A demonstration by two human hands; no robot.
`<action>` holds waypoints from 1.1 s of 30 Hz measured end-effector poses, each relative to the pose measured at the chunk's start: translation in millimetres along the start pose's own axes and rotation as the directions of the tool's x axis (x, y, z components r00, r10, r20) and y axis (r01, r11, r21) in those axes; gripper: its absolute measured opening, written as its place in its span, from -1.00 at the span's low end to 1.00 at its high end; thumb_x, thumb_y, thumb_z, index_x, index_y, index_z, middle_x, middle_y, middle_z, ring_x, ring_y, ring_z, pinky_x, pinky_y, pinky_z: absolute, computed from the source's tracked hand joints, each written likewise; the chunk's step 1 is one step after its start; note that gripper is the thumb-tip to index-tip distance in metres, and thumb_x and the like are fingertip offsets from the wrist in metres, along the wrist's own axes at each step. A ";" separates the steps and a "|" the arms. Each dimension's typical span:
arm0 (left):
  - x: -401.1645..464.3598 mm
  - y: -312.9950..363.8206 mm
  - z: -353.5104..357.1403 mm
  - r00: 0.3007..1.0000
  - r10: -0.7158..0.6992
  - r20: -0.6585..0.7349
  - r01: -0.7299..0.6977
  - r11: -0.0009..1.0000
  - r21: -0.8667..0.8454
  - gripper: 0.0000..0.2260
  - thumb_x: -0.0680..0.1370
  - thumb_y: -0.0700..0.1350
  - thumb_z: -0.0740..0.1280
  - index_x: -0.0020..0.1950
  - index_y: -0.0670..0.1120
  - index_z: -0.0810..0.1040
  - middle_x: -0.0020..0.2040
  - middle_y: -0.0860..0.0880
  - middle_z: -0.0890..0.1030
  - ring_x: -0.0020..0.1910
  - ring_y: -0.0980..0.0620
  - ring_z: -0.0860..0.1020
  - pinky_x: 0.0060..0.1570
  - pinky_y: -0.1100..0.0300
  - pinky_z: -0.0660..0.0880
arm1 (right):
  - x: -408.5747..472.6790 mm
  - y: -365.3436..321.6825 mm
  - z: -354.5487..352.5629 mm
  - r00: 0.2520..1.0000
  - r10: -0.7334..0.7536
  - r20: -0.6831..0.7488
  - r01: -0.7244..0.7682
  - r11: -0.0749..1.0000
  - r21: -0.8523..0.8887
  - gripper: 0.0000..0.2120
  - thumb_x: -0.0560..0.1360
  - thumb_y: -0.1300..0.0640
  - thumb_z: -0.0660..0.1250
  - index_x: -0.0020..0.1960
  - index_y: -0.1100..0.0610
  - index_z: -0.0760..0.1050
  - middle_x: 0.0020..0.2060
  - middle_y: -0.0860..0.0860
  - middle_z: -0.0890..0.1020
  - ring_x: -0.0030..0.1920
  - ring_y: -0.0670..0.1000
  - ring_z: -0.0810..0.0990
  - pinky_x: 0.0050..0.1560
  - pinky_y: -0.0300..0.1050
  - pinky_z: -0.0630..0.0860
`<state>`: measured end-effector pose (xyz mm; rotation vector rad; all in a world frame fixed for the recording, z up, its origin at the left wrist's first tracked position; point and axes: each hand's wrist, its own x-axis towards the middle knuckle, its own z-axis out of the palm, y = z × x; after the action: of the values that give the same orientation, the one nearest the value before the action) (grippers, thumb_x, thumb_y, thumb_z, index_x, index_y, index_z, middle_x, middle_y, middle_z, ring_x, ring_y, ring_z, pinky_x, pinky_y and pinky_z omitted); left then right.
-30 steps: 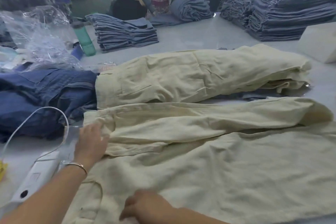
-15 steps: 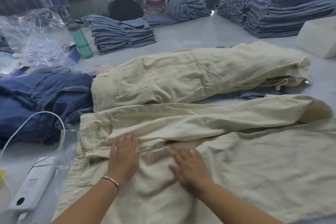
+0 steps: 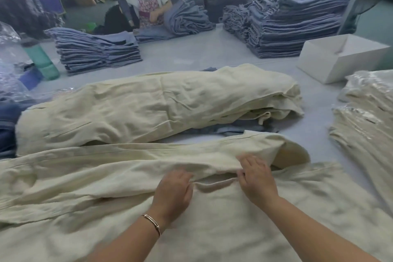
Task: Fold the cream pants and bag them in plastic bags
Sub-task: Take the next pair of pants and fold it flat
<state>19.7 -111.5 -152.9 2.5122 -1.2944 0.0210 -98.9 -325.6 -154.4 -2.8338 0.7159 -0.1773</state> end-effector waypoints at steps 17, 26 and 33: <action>245.9 189.6 44.8 0.721 -0.252 0.646 0.370 0.928 -0.050 -0.28 0.43 0.50 -0.04 0.41 0.11 0.41 0.49 0.01 0.32 0.49 -0.08 0.22 0.39 0.00 0.17 | 25.3 128.3 -36.5 0.985 0.169 0.030 -0.171 0.971 0.164 -0.76 0.52 -0.03 0.14 -0.06 0.05 0.54 -0.03 0.03 0.64 -0.01 0.10 0.59 -0.09 -0.08 0.43; 256.7 231.8 21.9 0.781 0.028 0.624 0.251 0.900 -0.355 -0.79 0.38 0.18 0.41 -0.31 0.09 0.53 -0.33 0.19 0.47 -0.27 0.19 0.46 -0.26 0.28 0.31 | 10.1 164.1 -38.6 0.932 0.173 -0.318 -0.165 0.985 0.052 -0.51 0.23 0.13 0.41 0.15 0.24 0.61 0.10 0.28 0.62 0.13 0.32 0.59 0.23 0.16 0.40; 216.7 212.9 49.3 0.852 0.062 0.520 -0.010 0.995 -0.102 -0.27 0.35 0.37 0.35 0.47 0.22 0.25 0.38 0.13 0.34 0.38 0.11 0.32 0.27 0.19 0.30 | 14.0 198.2 -43.4 0.763 0.631 0.138 -0.286 0.138 0.948 -0.75 0.33 0.43 0.31 -0.03 0.27 0.61 -0.08 0.10 0.66 0.02 0.10 0.57 -0.07 -0.25 0.43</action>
<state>-28.2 -412.2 -108.9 2.4962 -1.4872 -0.7521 -184.1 -510.2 -157.8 -1.3013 1.0566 -0.6806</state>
